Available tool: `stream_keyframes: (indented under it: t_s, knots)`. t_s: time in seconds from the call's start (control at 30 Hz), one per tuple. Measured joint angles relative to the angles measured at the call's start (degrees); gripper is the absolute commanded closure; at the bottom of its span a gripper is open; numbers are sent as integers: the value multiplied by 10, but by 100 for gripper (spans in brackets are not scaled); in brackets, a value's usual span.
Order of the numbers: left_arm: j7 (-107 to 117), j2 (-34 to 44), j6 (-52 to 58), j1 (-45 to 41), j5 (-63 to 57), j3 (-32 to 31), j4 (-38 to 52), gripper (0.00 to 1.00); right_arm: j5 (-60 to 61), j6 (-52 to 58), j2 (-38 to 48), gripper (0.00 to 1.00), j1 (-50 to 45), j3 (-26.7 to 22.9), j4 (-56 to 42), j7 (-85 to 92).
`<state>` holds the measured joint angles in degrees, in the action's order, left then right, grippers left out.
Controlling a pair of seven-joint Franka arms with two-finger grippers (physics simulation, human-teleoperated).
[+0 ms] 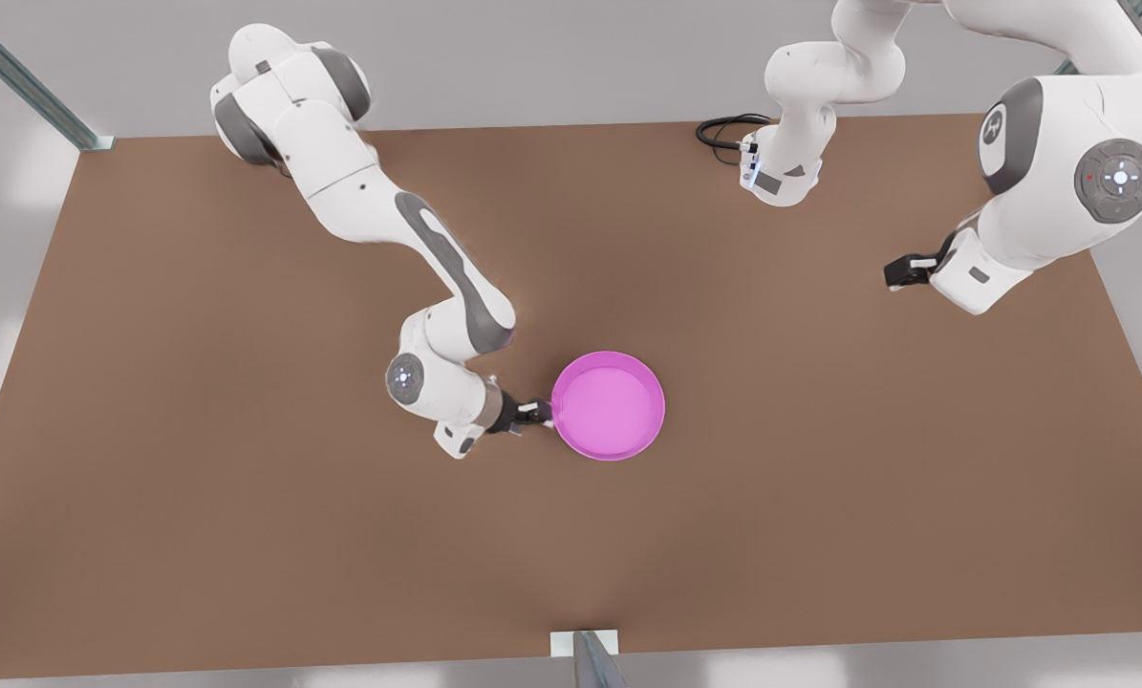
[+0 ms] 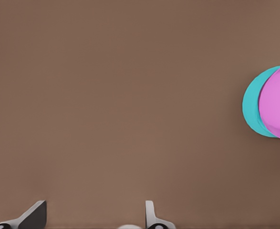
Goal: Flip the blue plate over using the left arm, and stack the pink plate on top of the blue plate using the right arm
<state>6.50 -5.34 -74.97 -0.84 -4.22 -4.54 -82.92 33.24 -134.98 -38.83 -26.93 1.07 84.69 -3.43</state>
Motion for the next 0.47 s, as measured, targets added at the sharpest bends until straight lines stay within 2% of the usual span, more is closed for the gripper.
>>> stream_keyframes:
  t_s: [0.07, 0.17, 0.27, 0.3, 0.37, 0.4, 0.47]
  knots:
    - [-1, -1, 3, 6, 0, 0, 12, 0, -56, 76, 24, 0, 56, -13, -91, -5]
    - [-3, -5, 10, 10, 0, 1, 26, 0, -193, 222, 47, 0, 86, -24, -208, -6]
    - [-4, -16, 18, 8, 1, 0, 33, 0, -285, 358, 97, 0, 100, -79, -256, 8]
    - [-4, -19, 20, 7, 0, 0, 35, 0, -311, 398, 133, 0, 101, -106, -243, 15]
    - [-5, -23, 24, 6, 0, 0, 40, 0, -334, 423, 268, 0, 120, -148, -61, 27]
    - [-5, -25, 25, 6, 0, 0, 44, 0, -340, 426, 295, 0, 135, -156, -16, 32]
    - [-5, -34, 34, 6, 0, 0, 47, 0, -345, 436, 295, 0, 142, -161, -8, 38]
